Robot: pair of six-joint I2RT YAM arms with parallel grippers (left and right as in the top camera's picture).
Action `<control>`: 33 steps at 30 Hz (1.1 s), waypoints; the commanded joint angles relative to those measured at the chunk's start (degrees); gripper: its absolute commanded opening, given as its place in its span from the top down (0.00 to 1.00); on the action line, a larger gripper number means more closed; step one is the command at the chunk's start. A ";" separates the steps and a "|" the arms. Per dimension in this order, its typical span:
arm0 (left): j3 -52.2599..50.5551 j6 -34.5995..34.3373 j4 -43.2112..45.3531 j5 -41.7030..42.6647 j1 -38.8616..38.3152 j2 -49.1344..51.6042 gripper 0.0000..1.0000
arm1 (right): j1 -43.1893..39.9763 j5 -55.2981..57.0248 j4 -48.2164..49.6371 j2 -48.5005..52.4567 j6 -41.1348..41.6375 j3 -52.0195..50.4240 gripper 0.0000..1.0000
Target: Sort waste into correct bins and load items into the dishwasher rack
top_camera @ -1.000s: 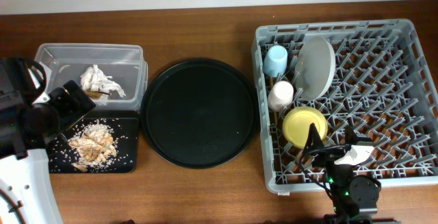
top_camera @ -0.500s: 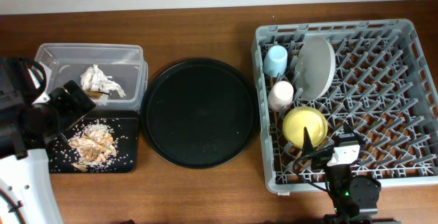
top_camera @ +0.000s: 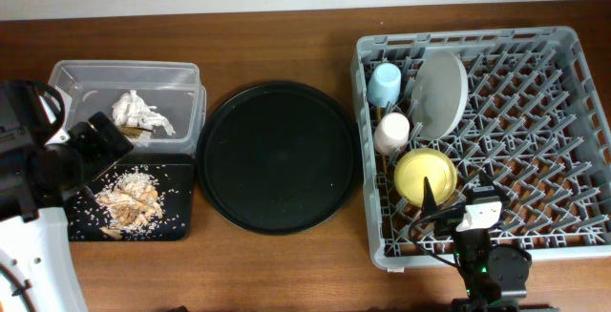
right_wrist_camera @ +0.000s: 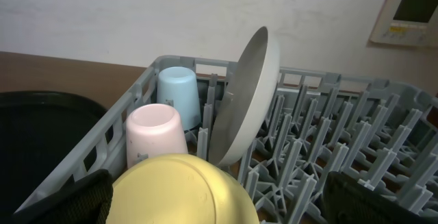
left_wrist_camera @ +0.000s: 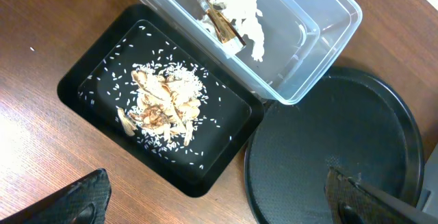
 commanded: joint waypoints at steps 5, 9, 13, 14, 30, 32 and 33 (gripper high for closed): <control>0.46 -0.52 0.13 0.04 -0.02 -1.92 0.01 | -0.37 -0.90 -0.07 -0.52 -0.42 -0.39 0.02; 0.42 -0.52 0.13 0.04 -5.40 -11.54 0.01 | -0.37 -0.92 -0.07 -0.55 -0.42 -0.39 0.02; -1.60 -0.52 -0.17 0.04 -17.05 -22.84 0.01 | -0.37 -0.90 -0.07 -0.52 -0.42 -0.39 0.02; -3.56 -0.52 -0.37 0.04 -18.60 -26.73 0.01 | -0.37 -0.92 -0.07 -0.55 -0.42 -0.39 0.02; -73.05 -0.50 73.57 10.19 -19.10 -70.10 0.01 | -0.37 -0.92 -0.07 -0.52 -0.42 -0.39 0.02; -79.28 -0.50 82.01 10.32 -19.10 -71.45 0.01 | -0.37 -0.90 -0.07 -0.55 -0.42 -0.39 0.02; -81.72 -0.48 82.75 10.19 -19.10 -72.52 0.01 | -0.37 -0.92 -0.07 -0.52 -0.42 -0.39 0.02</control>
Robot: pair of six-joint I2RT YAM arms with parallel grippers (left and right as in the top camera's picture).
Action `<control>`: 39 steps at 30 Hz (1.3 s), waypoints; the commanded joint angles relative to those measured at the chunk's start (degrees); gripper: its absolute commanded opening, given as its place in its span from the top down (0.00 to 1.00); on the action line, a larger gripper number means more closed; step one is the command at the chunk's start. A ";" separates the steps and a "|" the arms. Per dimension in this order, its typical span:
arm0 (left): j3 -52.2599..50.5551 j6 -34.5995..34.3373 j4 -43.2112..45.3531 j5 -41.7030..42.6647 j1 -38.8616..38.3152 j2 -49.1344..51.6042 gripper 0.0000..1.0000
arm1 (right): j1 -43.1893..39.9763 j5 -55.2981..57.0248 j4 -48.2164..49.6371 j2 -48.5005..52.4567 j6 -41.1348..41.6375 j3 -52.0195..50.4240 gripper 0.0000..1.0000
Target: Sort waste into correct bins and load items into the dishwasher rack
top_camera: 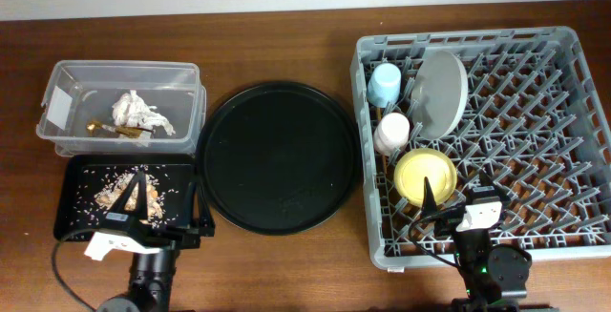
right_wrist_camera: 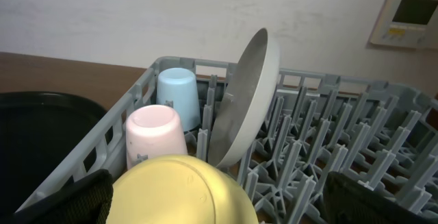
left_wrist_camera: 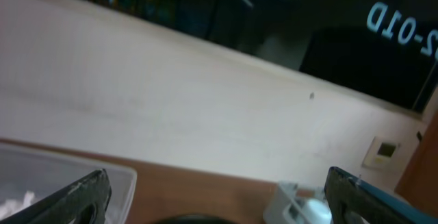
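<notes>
The grey dishwasher rack [top_camera: 563, 140] on the right holds a blue cup [top_camera: 385, 85], a pink cup [top_camera: 391, 133], an upright grey plate [top_camera: 441, 93] and a yellow bowl [top_camera: 426, 176]. On the left, a clear bin [top_camera: 57, 102] contains crumpled tissue [top_camera: 138, 112] and a gold scrap. A black rectangular bin [top_camera: 76, 221] below it has rice and food scraps [top_camera: 129, 196]. My left gripper [top_camera: 164, 202] is open at the table's front, by the black bin, facing the wall [left_wrist_camera: 219, 196]. My right gripper [top_camera: 460, 197] is open at the rack's front, behind the yellow bowl [right_wrist_camera: 185, 190].
A round black tray [top_camera: 277, 155] lies between the bins and the rack with only crumbs on it. Brown tabletop runs along the back and front edges. A wall with a thermostat panel [right_wrist_camera: 414, 15] stands behind the table.
My left arm was over the bins at the far left, its camera looking down on them. Now it sits low at the front edge, its camera level toward the wall. The right arm has not moved.
</notes>
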 commanded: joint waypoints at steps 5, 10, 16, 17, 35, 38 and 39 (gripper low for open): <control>-14.25 1.60 2.49 -0.72 -0.33 -3.45 0.01 | -0.37 -0.87 -0.20 -0.37 -0.37 -0.37 0.02; -15.32 21.09 -5.31 -3.98 -0.33 -3.45 0.01 | -0.37 -0.90 -0.20 -0.39 -0.37 -0.37 0.01; -15.32 34.86 -6.38 -5.84 -0.42 -3.45 0.01 | -0.37 -0.90 -0.20 -0.37 -0.37 -0.37 0.02; -15.32 34.86 -6.38 -5.92 -0.61 -3.45 0.01 | -0.37 -0.90 -0.20 -0.39 -0.37 -0.37 0.02; -15.30 21.00 -5.68 -17.22 -1.95 -3.43 0.01 | -0.37 -0.87 -0.20 -0.39 -0.37 -0.37 0.02; -15.30 21.03 -5.68 -17.22 -1.95 -3.43 0.01 | -0.37 -0.90 -0.20 -0.37 -0.37 -0.37 0.02; -15.30 21.03 -5.68 -17.25 -1.95 -3.43 0.01 | -0.37 -0.87 -0.20 -0.37 -0.37 -0.37 0.02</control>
